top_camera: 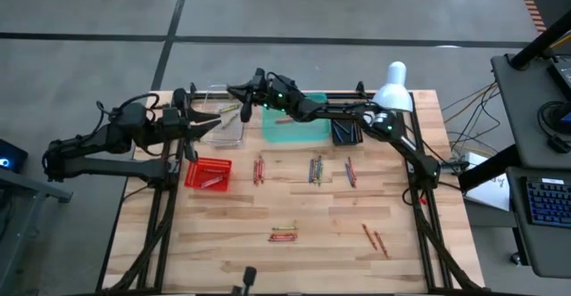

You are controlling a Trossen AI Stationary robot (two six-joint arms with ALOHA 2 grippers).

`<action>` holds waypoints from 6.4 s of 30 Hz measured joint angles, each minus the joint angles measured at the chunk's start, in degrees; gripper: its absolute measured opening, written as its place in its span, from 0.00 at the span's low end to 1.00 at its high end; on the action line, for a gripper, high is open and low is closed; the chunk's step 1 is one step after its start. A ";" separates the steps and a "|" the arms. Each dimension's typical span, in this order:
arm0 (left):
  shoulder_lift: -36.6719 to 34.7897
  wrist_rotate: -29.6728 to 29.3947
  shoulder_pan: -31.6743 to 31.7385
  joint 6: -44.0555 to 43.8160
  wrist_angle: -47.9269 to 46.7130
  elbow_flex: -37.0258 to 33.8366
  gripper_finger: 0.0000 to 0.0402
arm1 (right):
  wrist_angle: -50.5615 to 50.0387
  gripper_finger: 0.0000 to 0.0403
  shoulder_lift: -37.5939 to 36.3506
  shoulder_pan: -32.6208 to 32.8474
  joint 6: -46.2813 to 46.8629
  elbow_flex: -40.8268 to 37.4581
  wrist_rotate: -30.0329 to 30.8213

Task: Sort crayons
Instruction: Put the green crayon into the transparent bin, then put the blue crayon into the black bin

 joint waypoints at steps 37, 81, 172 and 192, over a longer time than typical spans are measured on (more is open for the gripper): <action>0.59 -0.94 -0.04 -0.63 -1.48 0.00 0.11 | -19.97 0.09 11.80 0.39 -2.29 15.65 0.20; 1.47 -1.07 -0.04 -0.64 -1.64 0.00 0.11 | -31.43 0.09 11.41 1.79 -9.81 16.57 0.11; 33.29 -2.32 -2.05 -12.41 2.70 0.13 0.11 | -97.23 0.14 -52.45 26.83 33.33 -44.38 15.74; 42.35 -2.32 -2.05 -8.70 12.08 0.78 0.11 | -92.86 0.14 -52.78 23.81 51.16 -56.41 18.60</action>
